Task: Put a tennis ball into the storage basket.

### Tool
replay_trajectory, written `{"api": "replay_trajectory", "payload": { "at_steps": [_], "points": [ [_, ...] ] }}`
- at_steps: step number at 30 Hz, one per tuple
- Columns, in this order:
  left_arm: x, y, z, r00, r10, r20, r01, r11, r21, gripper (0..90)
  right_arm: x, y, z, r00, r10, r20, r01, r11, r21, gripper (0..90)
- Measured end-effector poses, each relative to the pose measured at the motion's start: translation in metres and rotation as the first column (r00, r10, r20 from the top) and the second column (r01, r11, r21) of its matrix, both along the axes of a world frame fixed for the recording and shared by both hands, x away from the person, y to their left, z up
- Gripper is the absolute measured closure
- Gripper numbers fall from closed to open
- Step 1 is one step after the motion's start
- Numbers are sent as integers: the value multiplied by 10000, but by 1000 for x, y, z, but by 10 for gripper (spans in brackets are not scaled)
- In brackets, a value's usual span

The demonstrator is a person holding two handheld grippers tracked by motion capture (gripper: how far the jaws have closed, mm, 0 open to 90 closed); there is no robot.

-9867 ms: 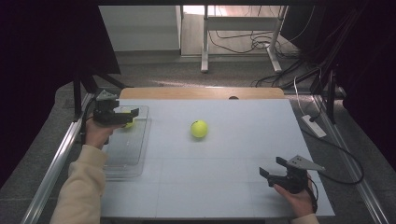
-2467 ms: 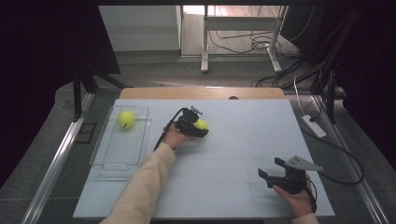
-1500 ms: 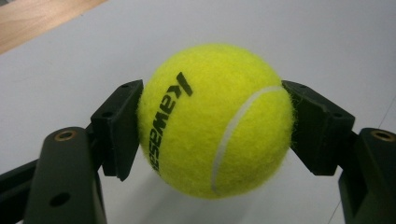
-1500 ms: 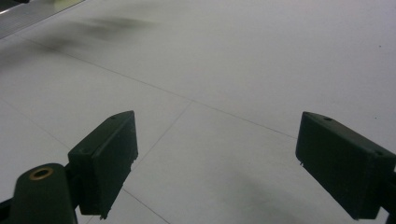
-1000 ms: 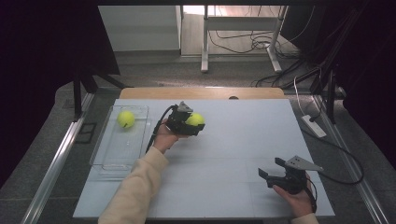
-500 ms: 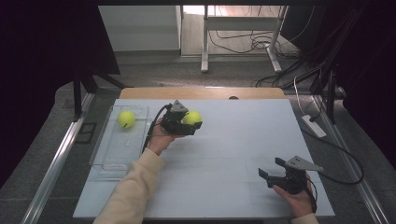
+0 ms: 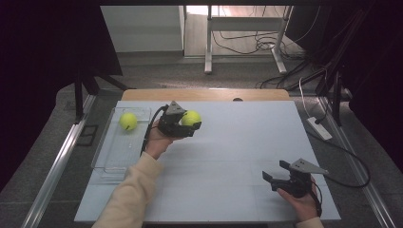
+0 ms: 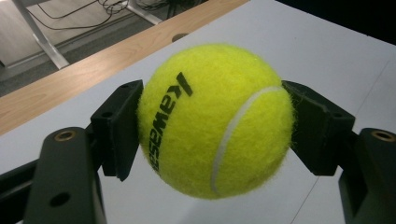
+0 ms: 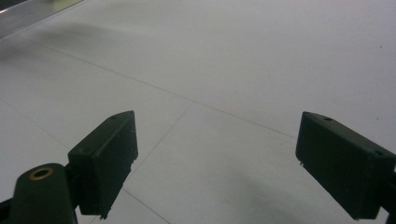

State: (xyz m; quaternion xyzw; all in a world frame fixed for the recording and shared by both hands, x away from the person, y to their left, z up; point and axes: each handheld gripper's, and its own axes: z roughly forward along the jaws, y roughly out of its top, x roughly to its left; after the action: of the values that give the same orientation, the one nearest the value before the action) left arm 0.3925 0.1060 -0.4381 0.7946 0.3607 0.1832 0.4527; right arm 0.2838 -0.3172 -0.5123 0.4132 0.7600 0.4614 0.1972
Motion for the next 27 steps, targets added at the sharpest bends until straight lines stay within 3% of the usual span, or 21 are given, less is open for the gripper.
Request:
{"api": "replay_trajectory", "payload": {
  "at_steps": [27],
  "points": [
    [-16,15,9,9993,4,365,6,9996,-282,269,0,0,0,10000,-21,21,21,10000,-19,132]
  ]
}}
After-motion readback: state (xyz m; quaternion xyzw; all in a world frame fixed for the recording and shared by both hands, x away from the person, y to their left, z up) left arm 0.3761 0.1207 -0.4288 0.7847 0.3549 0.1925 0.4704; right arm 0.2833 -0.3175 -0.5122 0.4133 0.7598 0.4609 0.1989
